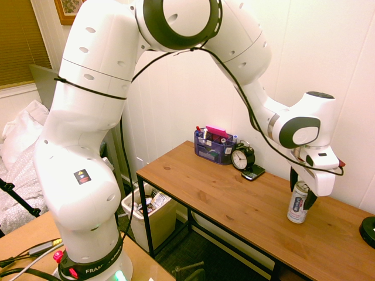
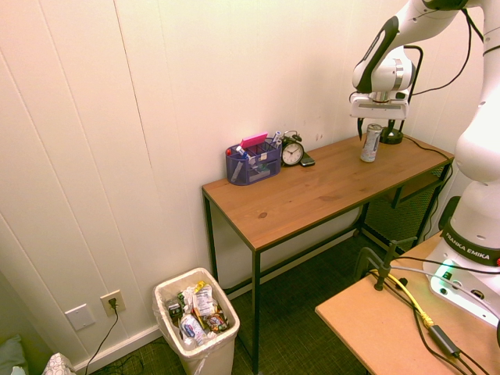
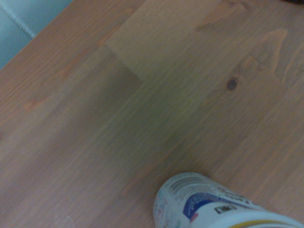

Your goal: Throw the can in the trash bin

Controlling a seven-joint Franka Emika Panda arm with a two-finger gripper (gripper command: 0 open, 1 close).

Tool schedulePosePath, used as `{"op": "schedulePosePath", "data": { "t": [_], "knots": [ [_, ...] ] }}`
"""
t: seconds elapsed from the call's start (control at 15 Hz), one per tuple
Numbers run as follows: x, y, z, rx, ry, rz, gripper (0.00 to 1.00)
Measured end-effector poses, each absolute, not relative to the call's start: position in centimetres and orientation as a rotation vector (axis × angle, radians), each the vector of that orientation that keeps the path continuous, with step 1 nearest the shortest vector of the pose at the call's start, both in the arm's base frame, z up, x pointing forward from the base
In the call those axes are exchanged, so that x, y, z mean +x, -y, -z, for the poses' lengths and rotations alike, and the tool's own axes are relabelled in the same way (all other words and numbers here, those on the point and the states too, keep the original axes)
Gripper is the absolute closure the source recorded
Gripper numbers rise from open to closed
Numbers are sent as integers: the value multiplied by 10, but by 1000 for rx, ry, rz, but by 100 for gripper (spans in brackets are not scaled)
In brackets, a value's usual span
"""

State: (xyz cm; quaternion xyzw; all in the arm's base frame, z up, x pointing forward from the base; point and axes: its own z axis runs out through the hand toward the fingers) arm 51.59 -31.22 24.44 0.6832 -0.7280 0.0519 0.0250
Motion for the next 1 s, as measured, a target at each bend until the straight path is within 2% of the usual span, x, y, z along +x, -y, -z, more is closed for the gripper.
{"op": "schedulePosePath", "data": {
  "t": [1.0],
  "knots": [
    [525,304,-245,2142,2226,-175,100]
  ]
}}
